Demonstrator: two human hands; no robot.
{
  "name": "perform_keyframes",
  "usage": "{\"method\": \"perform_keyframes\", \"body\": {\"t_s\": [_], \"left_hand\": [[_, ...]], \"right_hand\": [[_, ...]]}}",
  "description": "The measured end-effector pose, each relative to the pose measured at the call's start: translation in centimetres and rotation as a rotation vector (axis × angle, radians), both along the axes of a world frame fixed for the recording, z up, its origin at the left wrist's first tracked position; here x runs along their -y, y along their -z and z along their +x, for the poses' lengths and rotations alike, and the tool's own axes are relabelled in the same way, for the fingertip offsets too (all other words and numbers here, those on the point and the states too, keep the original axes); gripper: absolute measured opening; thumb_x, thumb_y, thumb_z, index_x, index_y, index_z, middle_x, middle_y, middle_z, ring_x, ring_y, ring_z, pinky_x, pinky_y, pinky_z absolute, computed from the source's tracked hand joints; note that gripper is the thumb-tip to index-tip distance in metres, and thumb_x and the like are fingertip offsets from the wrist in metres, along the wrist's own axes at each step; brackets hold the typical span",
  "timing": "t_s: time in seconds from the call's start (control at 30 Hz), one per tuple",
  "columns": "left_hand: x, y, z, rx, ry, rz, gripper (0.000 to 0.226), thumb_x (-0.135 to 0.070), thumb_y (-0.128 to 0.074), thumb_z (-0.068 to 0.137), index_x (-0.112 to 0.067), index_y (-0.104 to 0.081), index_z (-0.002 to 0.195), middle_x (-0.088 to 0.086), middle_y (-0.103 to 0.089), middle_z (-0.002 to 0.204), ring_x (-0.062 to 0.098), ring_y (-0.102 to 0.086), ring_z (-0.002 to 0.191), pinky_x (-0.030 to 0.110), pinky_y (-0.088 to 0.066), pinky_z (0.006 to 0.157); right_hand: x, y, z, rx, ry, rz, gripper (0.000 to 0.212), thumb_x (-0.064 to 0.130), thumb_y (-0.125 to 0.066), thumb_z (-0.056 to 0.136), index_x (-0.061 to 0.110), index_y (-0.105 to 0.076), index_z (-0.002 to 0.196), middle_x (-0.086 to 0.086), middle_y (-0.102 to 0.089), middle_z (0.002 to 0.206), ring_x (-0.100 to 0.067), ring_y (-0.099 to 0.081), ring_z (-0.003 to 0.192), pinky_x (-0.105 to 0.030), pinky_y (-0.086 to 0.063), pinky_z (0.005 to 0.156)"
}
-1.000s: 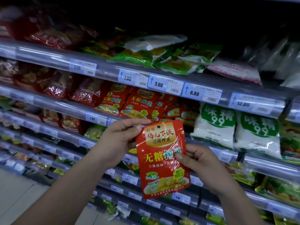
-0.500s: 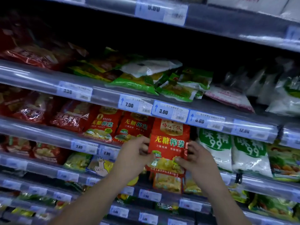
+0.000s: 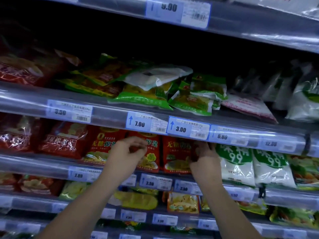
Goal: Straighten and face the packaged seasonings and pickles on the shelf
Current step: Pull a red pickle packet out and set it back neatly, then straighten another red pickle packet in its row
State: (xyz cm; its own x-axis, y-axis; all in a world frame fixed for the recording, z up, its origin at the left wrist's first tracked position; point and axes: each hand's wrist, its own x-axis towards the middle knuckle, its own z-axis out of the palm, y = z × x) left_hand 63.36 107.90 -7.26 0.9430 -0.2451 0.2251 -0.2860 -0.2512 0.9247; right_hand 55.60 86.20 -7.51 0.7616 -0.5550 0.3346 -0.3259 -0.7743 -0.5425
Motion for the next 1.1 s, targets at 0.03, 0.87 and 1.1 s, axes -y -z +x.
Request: {"method": "perform_keyframes", "body": {"t_s": [0.03, 0.87, 1.1], "left_hand": [[-0.4, -0.1, 0.3, 0.018, -0.024, 0.012, 0.02, -0.008, -0.07, 0.088, -0.028, -0.074, 0.089, -0.01, -0.074, 0.089, 0.015, -0.07, 0.073, 0.034, -0.053, 0.067], [-1.7, 0.2, 0.6, 0.279, -0.177, 0.729, 0.063, -0.031, -0.069, 0.084, -0.015, -0.045, 0.14, 0.011, -0.06, 0.127, 0.031, -0.057, 0.117, 0.04, -0.051, 0.089], [-2.2, -0.5, 1.8, 0.01, -0.054, 0.0, 0.03, -0.011, -0.077, 0.084, -0.032, -0.068, 0.104, -0.017, -0.066, 0.1, 0.0, -0.06, 0.091, 0.003, -0.044, 0.068]], "right_hand": [[-0.2, 0.1, 0.0, -0.003, -0.004, -0.06, 0.043, 0.003, -0.078, 0.072, 0.011, -0.067, 0.113, -0.013, -0.068, 0.116, -0.033, -0.058, 0.117, -0.046, -0.054, 0.094], [-9.6, -2.2, 4.1, -0.158, -0.177, 0.148, 0.04, 0.03, -0.066, 0.09, 0.009, -0.058, 0.123, -0.01, -0.063, 0.12, -0.026, -0.059, 0.113, -0.036, -0.052, 0.095], [-9.3, -2.6, 5.2, -0.124, -0.162, 0.34, 0.03, 0.029, -0.069, 0.089, 0.007, -0.068, 0.111, -0.01, -0.072, 0.111, -0.025, -0.067, 0.099, -0.034, -0.055, 0.086]]}}
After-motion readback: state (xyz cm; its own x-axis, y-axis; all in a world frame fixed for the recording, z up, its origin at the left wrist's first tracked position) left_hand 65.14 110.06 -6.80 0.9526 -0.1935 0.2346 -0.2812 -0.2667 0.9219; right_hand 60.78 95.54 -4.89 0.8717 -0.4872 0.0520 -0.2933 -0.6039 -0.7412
